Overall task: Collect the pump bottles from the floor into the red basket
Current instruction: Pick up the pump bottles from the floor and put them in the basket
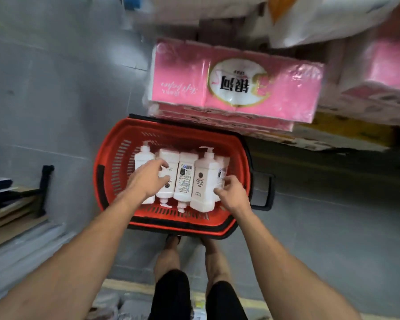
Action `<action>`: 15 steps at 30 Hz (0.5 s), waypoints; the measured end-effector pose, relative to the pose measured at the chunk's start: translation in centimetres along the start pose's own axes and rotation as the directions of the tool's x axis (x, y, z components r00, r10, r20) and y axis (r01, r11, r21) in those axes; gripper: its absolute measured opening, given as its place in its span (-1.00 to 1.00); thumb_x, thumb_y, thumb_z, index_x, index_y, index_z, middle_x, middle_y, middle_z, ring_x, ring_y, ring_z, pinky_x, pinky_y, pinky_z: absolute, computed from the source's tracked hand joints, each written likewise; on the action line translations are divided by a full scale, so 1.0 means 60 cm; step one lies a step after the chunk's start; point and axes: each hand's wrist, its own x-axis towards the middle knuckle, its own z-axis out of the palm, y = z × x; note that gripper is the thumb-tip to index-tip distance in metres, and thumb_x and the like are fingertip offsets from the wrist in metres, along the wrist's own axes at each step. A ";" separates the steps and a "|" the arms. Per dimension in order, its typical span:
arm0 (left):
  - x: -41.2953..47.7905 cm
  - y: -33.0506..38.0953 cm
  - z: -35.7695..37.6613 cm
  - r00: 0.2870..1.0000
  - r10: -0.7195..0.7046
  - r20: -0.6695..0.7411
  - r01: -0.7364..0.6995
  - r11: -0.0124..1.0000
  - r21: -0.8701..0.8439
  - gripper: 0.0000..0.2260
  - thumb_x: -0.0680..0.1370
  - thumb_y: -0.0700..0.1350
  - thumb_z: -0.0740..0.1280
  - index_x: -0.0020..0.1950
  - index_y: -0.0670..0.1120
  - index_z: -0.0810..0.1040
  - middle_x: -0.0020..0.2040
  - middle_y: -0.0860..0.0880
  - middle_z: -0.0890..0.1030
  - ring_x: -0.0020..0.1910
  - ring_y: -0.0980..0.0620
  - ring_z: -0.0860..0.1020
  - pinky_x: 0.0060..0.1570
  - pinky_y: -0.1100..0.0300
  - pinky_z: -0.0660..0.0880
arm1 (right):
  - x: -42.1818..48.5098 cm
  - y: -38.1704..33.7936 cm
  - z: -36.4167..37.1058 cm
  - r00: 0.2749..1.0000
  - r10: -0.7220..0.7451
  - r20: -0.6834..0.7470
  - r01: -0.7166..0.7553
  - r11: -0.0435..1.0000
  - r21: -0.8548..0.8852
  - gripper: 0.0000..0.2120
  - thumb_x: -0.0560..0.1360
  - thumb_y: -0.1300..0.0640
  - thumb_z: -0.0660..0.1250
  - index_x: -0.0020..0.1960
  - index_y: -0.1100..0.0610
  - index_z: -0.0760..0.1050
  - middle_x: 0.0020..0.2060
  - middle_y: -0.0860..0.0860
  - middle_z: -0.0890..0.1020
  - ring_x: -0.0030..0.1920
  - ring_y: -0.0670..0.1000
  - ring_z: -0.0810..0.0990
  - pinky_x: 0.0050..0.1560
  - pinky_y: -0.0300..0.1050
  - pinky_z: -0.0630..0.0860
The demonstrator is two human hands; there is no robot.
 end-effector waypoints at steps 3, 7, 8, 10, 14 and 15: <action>-0.086 0.101 -0.070 0.978 0.205 -0.036 -0.198 0.970 0.142 -0.66 0.58 0.05 0.38 0.35 0.09 0.49 0.29 0.03 0.56 0.29 -0.08 0.50 0.21 -0.02 0.47 | -0.093 -0.035 -0.077 0.995 -0.065 -0.075 0.063 0.998 -0.019 -0.52 0.49 0.03 0.41 0.38 0.05 0.43 0.07 -0.01 0.63 0.03 0.07 0.59 0.03 -0.05 0.48; -0.205 0.222 -0.134 0.907 0.415 -0.068 -0.377 0.875 0.304 -0.62 0.58 0.08 0.36 0.39 0.09 0.48 0.30 -0.02 0.55 0.30 -0.13 0.47 0.27 -0.11 0.43 | -0.226 -0.057 -0.163 0.977 -0.123 -0.175 0.117 0.992 -0.041 -0.60 0.48 0.00 0.40 0.30 -0.02 0.46 0.12 -0.01 0.64 0.13 0.10 0.61 0.11 0.00 0.53; -0.230 0.245 -0.143 0.892 0.448 -0.069 -0.403 0.853 0.331 -0.61 0.57 0.08 0.37 0.39 0.09 0.48 0.31 -0.03 0.55 0.30 -0.14 0.47 0.27 -0.12 0.42 | -0.256 -0.057 -0.178 0.970 -0.134 -0.203 0.130 0.991 -0.034 -0.61 0.47 -0.01 0.40 0.28 -0.03 0.47 0.10 -0.02 0.64 0.12 0.10 0.61 0.10 0.00 0.54; -0.281 0.286 -0.150 0.863 0.504 -0.030 -0.455 0.802 0.388 -0.59 0.57 0.08 0.37 0.41 0.08 0.47 0.33 -0.05 0.53 0.31 -0.16 0.45 0.25 -0.10 0.39 | -0.317 -0.048 -0.199 0.960 -0.135 -0.244 0.137 0.991 -0.009 -0.63 0.47 -0.03 0.41 0.26 -0.04 0.47 0.08 -0.03 0.64 0.08 0.08 0.61 0.08 0.00 0.55; -0.371 0.340 -0.139 0.798 0.600 0.051 -0.530 0.659 0.534 -0.55 0.58 0.11 0.32 0.46 0.10 0.40 0.36 -0.01 0.50 0.34 -0.14 0.42 0.24 -0.09 0.38 | -0.416 -0.003 -0.227 0.960 -0.084 -0.267 0.105 0.992 0.066 -0.60 0.46 -0.03 0.41 0.27 -0.06 0.46 0.04 -0.07 0.63 0.09 0.07 0.62 0.12 0.03 0.56; -0.388 0.349 -0.134 0.783 0.618 0.073 -0.545 0.624 0.560 -0.53 0.57 0.12 0.32 0.47 0.10 0.37 0.36 -0.01 0.49 0.35 -0.13 0.41 0.24 -0.10 0.39 | -0.436 0.015 -0.235 0.959 -0.062 -0.276 0.091 0.991 0.094 -0.59 0.46 -0.02 0.41 0.28 -0.06 0.46 0.04 -0.08 0.62 0.10 0.07 0.62 0.13 0.04 0.56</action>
